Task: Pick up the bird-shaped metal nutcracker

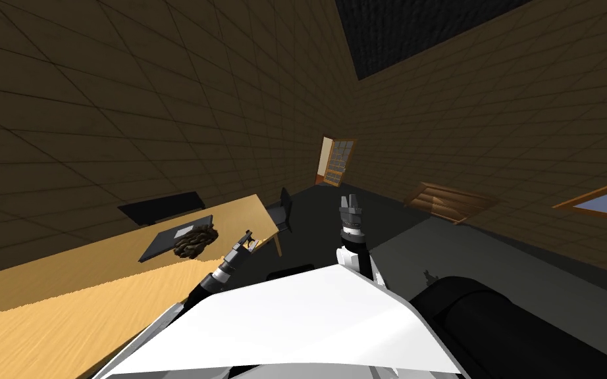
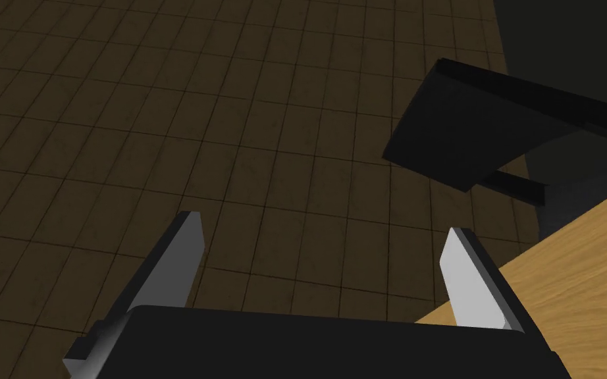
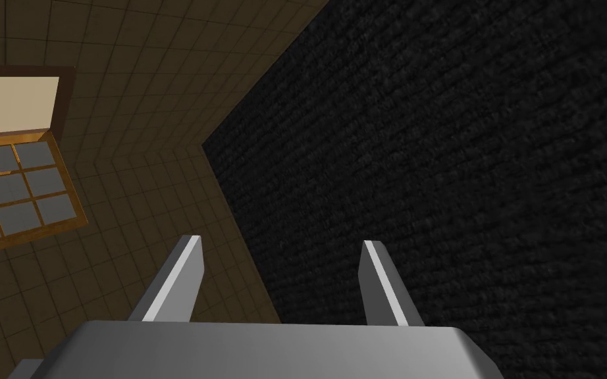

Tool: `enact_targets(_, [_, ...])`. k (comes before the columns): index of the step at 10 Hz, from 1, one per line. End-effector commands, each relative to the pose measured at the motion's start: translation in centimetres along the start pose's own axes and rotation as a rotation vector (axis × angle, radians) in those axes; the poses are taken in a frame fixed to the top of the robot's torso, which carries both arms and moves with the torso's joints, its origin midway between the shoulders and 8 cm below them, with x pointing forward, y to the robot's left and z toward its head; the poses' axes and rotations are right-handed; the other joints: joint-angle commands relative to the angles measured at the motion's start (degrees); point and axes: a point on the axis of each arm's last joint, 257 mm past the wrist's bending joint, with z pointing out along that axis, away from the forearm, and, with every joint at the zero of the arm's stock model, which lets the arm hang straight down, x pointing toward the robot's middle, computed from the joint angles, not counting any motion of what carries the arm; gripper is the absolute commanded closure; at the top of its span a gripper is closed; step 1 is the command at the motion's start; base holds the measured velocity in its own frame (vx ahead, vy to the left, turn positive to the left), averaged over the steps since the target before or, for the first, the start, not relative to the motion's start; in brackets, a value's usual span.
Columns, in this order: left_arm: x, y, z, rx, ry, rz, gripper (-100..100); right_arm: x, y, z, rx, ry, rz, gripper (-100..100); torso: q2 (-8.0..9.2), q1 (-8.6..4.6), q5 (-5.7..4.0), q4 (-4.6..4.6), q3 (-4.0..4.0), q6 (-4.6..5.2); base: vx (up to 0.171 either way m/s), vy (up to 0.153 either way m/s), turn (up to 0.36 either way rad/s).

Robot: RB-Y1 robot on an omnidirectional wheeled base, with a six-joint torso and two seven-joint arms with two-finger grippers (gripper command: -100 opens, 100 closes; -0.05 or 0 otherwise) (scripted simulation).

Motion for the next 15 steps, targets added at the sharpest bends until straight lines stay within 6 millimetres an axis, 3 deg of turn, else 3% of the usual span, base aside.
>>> enact_targets(1, [-0.8, 1.7, -1.0, -0.041, -0.001, -0.011, -100, 0.0, 0.0, 0.0, 0.0, 0.0, 0.0, 0, 0.0, 0.0, 0.0, 0.0, 0.0, 0.0, -0.034, 0.031, -0.084])
enact_targets(8, [-4.2, 9.2, -7.2, -0.269, 0.011, -0.067, -100, 0.0, 0.0, 0.0, 0.0, 0.0, 0.0, 0, -0.03, 0.03, 0.0, 0.0, -0.01, -0.01, -0.038, 0.032, -0.153])
enact_targets(10, [-4.6, 9.8, -8.1, -0.299, 0.022, -0.079, -100, 0.0, 0.0, 0.0, 0.0, 0.0, 0.0, 0, -0.13, -0.06, -0.01, -0.02, -0.07, -0.05, -0.011, 0.016, -0.119])
enact_targets(15, [-8.4, 13.5, -13.3, -0.453, -0.012, -0.103, -100, 0.0, 0.0, 0.0, 0.0, 0.0, 0.0, 0, -0.15, -0.03, 0.0, -0.03, -0.08, -0.01, -0.019, 0.027, -0.187])
